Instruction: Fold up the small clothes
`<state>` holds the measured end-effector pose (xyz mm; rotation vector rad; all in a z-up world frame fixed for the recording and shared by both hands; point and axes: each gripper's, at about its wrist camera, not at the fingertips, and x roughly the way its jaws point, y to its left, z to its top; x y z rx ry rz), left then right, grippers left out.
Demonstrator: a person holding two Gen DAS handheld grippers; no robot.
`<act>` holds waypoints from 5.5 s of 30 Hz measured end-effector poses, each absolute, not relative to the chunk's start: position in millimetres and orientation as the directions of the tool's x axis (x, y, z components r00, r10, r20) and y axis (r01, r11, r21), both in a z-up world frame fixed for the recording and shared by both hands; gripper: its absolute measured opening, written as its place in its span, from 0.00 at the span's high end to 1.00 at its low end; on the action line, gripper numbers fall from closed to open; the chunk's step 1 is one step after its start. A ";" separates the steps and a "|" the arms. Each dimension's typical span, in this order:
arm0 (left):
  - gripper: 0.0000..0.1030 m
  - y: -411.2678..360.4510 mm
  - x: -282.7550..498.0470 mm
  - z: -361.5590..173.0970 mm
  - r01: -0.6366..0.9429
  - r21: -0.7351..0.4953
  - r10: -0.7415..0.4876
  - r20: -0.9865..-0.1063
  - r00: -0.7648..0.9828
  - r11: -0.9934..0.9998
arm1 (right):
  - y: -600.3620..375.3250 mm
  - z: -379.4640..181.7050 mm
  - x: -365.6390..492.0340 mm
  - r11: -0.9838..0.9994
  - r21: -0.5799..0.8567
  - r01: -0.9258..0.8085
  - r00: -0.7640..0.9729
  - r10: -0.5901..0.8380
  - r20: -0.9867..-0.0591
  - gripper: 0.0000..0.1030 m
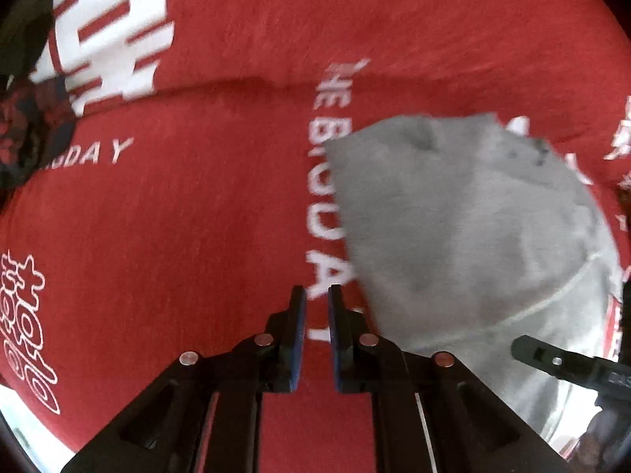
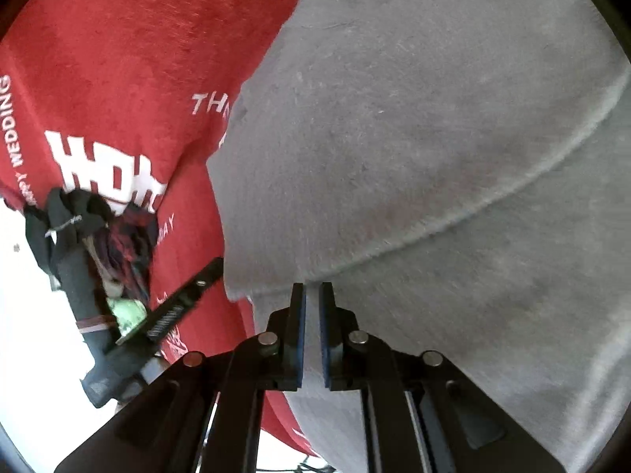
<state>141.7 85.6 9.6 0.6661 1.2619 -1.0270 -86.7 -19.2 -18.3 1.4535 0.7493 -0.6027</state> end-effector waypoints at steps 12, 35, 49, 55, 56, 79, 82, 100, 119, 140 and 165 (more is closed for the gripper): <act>0.87 78.7 96.8 -4.6 0.945 -0.077 -0.218 -0.976 -0.006 0.317 | 10.6 2.4 -168.8 0.023 0.592 0.806 0.591 0.043 -0.806 0.92; 0.01 60.1 -15.8 27.8 0.939 -0.029 -0.137 -0.990 0.019 0.342 | -12.0 23.2 -302.1 -0.115 0.545 0.830 0.544 -0.042 -0.838 0.60; 0.01 -19.7 -97.6 18.6 0.949 0.013 -0.070 -0.997 0.037 0.314 | -67.4 25.0 -399.1 -0.222 0.578 0.786 0.566 -0.120 -0.816 0.60; 0.01 -40.6 -127.1 15.7 0.959 -0.020 -0.063 -0.998 -0.003 0.281 | -80.2 19.7 -480.7 -0.361 0.596 0.717 0.544 -0.245 -0.803 0.59; 0.01 -43.0 -132.3 16.6 0.962 -0.021 -0.067 -0.998 -0.002 0.272 | -81.1 18.5 -493.9 -0.382 0.593 0.709 0.532 -0.262 -0.805 0.56; 0.01 -84.7 -178.2 12.5 0.953 -0.037 -0.060 -0.998 -0.020 0.301 | -108.4 -36.7 -616.0 -0.600 0.793 0.103 0.539 -0.637 -0.552 0.57; 0.01 -84.3 -170.6 13.0 0.949 -0.034 -0.060 -0.998 -0.015 0.315 | -116.9 -39.7 -609.4 -0.585 0.808 0.064 0.591 -0.630 -0.503 0.92; 0.01 -46.6 -87.3 22.4 0.920 -0.013 -0.111 -0.993 0.033 0.391 | -190.8 68.1 -455.7 -0.095 0.953 0.288 0.862 -0.409 -0.301 0.92; 0.01 32.1 23.1 13.0 0.848 -0.003 -0.130 -0.989 0.078 0.530 | -139.2 -4.4 -181.5 0.124 0.637 0.761 0.632 0.076 -0.771 0.88; 0.01 26.1 83.2 13.1 0.729 -0.400 -0.383 -0.901 -0.202 0.556 | -174.8 35.7 -162.8 0.253 0.508 0.823 0.555 -0.170 -0.814 0.94; 0.07 10.0 95.9 -25.4 0.534 -0.612 -0.432 -0.791 -0.433 0.584 | -101.6 -0.6 -261.1 0.097 0.551 0.829 0.553 0.016 -0.833 0.59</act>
